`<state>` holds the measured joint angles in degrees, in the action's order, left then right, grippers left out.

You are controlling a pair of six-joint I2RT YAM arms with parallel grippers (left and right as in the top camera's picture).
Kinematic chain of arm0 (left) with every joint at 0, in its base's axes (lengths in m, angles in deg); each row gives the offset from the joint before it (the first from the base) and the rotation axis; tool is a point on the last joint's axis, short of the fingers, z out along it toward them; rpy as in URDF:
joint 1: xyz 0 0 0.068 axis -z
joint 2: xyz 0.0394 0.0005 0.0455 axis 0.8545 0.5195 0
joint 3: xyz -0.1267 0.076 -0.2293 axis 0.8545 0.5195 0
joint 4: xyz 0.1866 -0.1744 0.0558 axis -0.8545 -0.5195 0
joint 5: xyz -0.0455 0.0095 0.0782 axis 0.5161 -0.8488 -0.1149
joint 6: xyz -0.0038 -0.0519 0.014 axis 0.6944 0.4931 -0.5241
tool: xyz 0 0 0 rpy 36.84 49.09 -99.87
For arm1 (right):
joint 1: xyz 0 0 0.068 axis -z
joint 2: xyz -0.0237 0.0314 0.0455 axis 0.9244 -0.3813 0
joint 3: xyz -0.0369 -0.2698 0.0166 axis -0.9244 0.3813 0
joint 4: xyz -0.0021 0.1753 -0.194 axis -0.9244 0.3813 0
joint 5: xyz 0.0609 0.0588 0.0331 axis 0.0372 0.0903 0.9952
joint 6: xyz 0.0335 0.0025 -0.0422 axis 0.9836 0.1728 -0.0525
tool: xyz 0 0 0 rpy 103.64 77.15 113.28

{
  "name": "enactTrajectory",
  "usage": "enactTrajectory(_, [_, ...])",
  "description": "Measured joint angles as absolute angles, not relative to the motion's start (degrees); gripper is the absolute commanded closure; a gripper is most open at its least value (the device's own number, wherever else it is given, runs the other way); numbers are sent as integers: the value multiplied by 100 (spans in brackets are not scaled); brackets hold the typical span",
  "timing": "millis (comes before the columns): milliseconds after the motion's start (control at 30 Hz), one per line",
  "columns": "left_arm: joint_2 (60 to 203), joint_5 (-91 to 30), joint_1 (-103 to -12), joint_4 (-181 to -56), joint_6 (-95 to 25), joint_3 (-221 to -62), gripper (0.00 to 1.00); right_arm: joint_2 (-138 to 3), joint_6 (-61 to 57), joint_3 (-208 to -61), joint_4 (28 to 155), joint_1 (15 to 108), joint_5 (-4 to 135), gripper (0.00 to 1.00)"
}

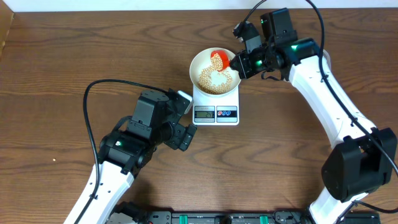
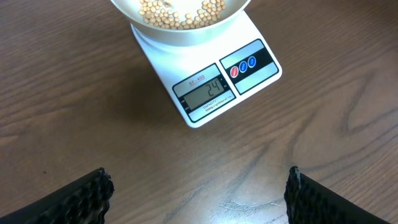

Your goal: Scoop item into bowl and weigh 50g on scale

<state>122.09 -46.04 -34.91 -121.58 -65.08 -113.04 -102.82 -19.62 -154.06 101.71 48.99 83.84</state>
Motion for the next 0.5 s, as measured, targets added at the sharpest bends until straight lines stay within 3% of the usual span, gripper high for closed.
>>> enactTrajectory(500, [12209, -4604, -3491, -12158, -6506, -11304, 9, -10282, -2089, -15406, 10164, 4821, 8109, 99])
